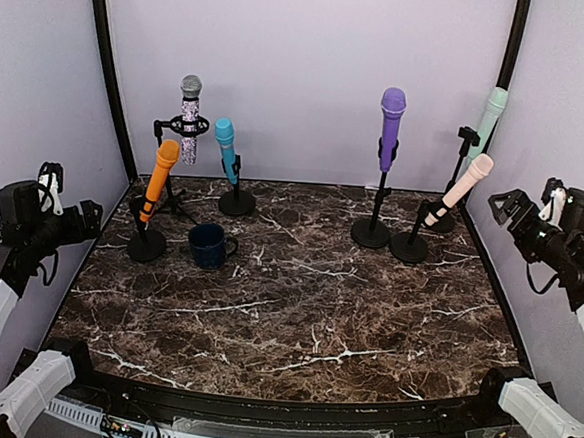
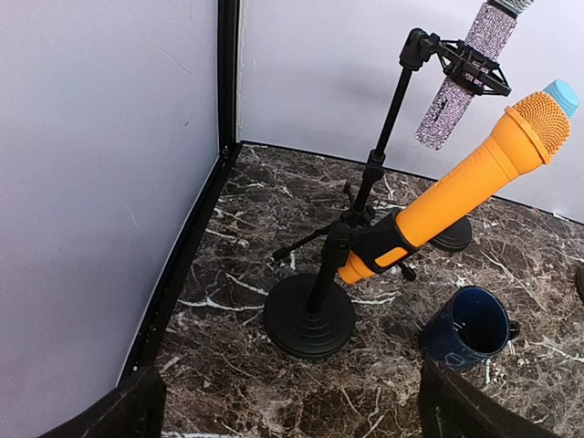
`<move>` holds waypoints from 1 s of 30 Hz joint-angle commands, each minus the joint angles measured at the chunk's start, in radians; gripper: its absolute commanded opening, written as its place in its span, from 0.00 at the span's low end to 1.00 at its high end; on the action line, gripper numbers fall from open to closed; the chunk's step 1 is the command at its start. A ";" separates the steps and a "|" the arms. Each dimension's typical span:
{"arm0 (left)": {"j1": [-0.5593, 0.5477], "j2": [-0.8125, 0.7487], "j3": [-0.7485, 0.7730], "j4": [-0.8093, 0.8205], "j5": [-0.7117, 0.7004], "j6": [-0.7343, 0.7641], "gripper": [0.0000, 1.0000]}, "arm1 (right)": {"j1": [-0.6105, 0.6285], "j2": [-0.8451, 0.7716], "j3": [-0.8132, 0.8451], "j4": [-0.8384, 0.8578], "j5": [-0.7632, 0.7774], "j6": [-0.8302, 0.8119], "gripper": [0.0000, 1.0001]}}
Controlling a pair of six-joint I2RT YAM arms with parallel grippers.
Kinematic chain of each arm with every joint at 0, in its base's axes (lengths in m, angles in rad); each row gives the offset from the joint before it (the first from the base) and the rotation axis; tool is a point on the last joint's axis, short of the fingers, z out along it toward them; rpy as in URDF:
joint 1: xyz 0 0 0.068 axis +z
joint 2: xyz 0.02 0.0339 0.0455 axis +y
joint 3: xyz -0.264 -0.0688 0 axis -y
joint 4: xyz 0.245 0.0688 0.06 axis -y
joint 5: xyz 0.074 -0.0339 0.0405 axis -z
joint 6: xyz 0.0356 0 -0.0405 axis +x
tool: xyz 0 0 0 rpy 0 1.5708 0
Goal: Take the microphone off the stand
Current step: Move the microphone stand with the microphone to the center of the board.
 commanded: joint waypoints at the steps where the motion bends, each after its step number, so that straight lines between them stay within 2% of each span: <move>1: 0.001 -0.032 0.001 0.002 -0.045 -0.005 0.99 | -0.004 0.019 0.074 -0.063 -0.089 0.009 0.99; 8: 0.001 0.024 0.022 -0.017 -0.066 -0.004 0.99 | -0.004 0.096 0.179 -0.138 -0.056 -0.048 0.99; 17: 0.001 0.147 0.112 0.036 0.062 -0.001 0.99 | -0.004 0.284 0.339 -0.143 0.062 -0.140 0.99; 23: 0.000 0.145 0.047 0.213 0.123 0.079 0.99 | -0.004 0.450 0.438 -0.103 0.127 -0.173 0.99; 27: 0.001 0.140 -0.011 0.250 0.105 0.119 0.99 | -0.004 0.566 0.522 -0.069 0.145 -0.193 0.99; 30: 0.000 0.145 -0.036 0.265 0.109 0.123 0.99 | -0.004 0.639 0.566 -0.019 0.103 -0.209 0.99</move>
